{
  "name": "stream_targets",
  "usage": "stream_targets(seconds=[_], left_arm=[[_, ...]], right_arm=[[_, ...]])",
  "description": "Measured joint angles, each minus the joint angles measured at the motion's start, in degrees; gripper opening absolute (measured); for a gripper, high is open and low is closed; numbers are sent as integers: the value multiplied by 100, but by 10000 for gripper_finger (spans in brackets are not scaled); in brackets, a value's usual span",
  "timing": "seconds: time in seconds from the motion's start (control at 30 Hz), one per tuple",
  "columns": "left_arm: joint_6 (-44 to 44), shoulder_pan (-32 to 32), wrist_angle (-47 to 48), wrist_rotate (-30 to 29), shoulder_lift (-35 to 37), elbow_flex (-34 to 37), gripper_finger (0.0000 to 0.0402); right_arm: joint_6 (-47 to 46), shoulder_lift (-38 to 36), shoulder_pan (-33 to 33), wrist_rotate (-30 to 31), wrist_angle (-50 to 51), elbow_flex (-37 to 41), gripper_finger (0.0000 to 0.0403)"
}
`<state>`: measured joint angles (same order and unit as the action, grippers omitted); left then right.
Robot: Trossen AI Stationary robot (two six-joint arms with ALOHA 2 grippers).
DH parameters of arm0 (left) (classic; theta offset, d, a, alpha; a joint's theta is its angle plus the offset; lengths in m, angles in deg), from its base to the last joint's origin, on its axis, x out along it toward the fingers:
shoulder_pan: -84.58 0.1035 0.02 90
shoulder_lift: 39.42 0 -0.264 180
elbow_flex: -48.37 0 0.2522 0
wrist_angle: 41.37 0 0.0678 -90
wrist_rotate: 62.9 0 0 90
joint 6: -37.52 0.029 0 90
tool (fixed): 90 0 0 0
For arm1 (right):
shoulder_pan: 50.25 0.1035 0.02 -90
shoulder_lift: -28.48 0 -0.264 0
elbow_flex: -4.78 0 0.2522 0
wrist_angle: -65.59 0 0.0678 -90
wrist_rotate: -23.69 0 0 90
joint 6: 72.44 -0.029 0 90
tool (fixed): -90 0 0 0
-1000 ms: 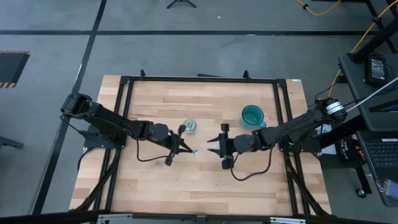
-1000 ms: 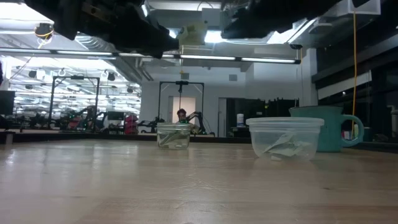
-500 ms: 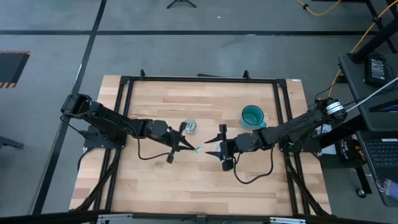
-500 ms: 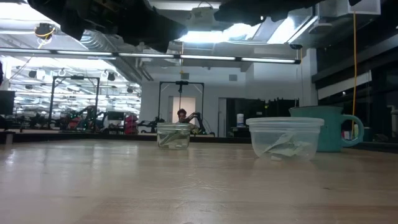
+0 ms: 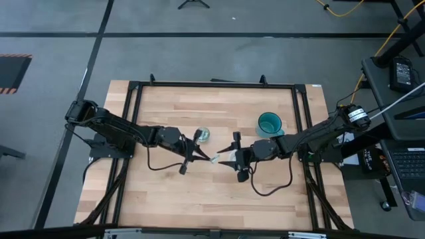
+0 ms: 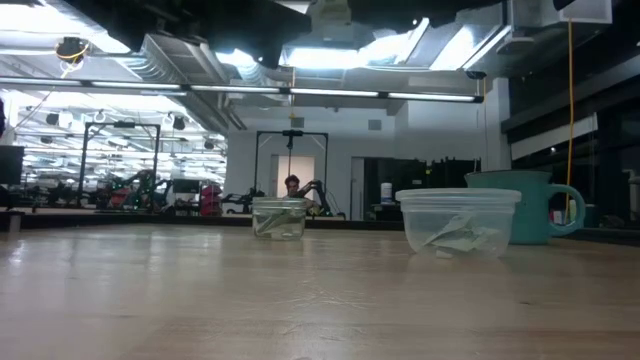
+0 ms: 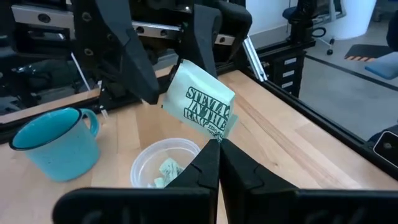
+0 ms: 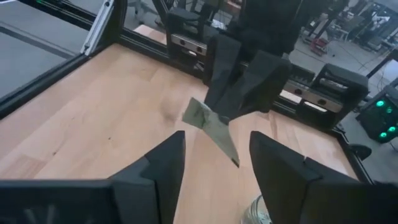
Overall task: Pick and place Stevia / Truvia into bins
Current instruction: Put the stevia packet into the transparent container
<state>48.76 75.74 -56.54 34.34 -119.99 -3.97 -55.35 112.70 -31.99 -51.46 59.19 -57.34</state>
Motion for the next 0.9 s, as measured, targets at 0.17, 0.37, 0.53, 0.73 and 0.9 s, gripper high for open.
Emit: stream_targets(seconds=[0.17, 0.37, 0.53, 0.73, 0.9], left_arm=[[-3, 7, -71, -85, 0, 1, 2], [2, 9, -162, -240, 0, 0, 1], [2, 7, -336, -212, 0, 2, 1], [-2, -17, -381, -212, 0, 2, 2], [0, -88, -383, -225, 0, 2, 3]], right_arm=[[101, 0, 0, -29, -184, 0, 148], [164, 0, 0, -195, -284, -2, 100], [165, 0, 0, -201, -280, -2, 52], [309, 0, 0, -203, -242, -2, 9], [302, 0, 2, -208, -242, -7, 5]])
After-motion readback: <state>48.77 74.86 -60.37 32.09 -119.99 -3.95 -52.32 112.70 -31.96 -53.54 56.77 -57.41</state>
